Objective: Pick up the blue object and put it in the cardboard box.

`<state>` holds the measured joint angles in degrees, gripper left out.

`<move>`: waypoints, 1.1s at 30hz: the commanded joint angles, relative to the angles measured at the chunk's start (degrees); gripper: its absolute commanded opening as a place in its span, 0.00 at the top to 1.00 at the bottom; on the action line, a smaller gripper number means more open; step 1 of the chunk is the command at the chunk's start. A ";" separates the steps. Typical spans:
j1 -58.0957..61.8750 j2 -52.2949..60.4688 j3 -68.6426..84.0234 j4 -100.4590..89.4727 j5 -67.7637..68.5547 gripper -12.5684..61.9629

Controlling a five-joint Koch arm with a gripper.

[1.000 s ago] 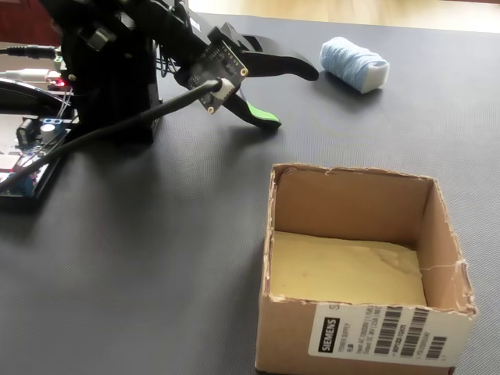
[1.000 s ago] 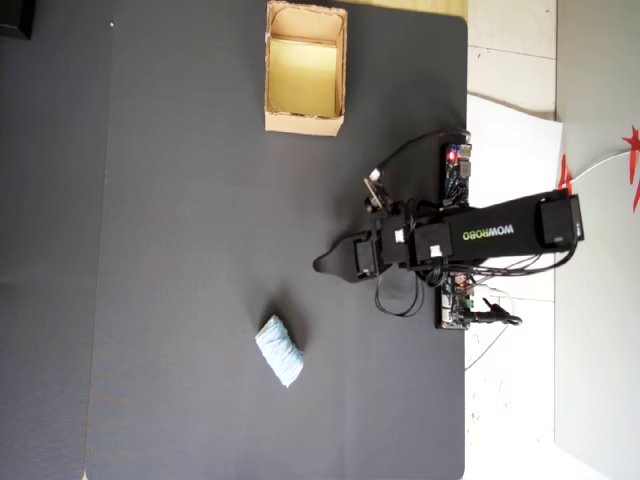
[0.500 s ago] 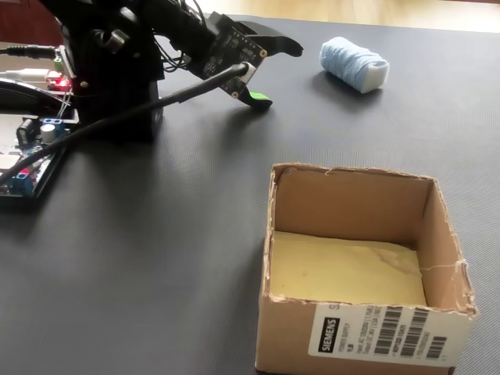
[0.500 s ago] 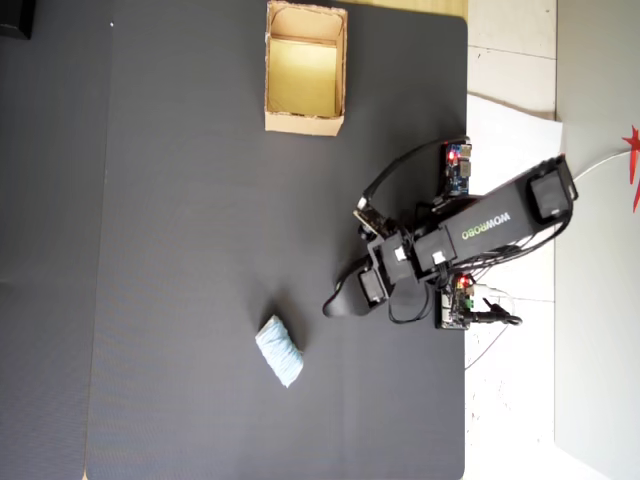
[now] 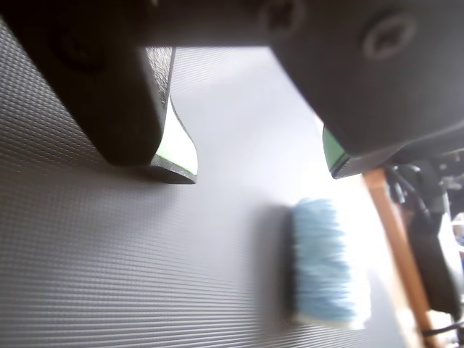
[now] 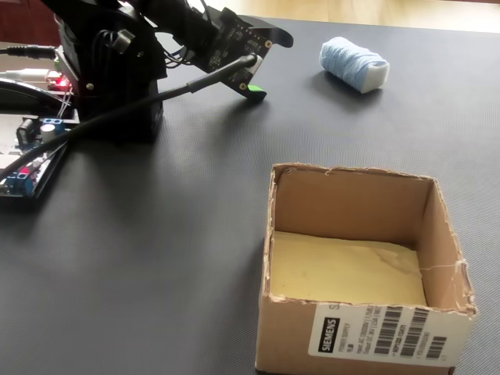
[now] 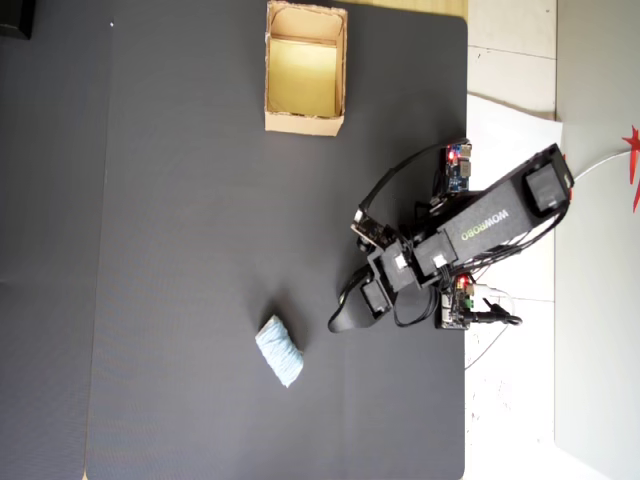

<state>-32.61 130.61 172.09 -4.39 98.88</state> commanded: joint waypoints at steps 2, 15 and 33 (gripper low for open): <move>-0.44 1.32 -9.93 0.18 4.13 0.39; 0.18 -22.24 -44.82 27.69 3.69 0.39; 0.35 -45.44 -57.66 29.79 3.43 0.39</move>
<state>-32.34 84.90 119.79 26.63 98.96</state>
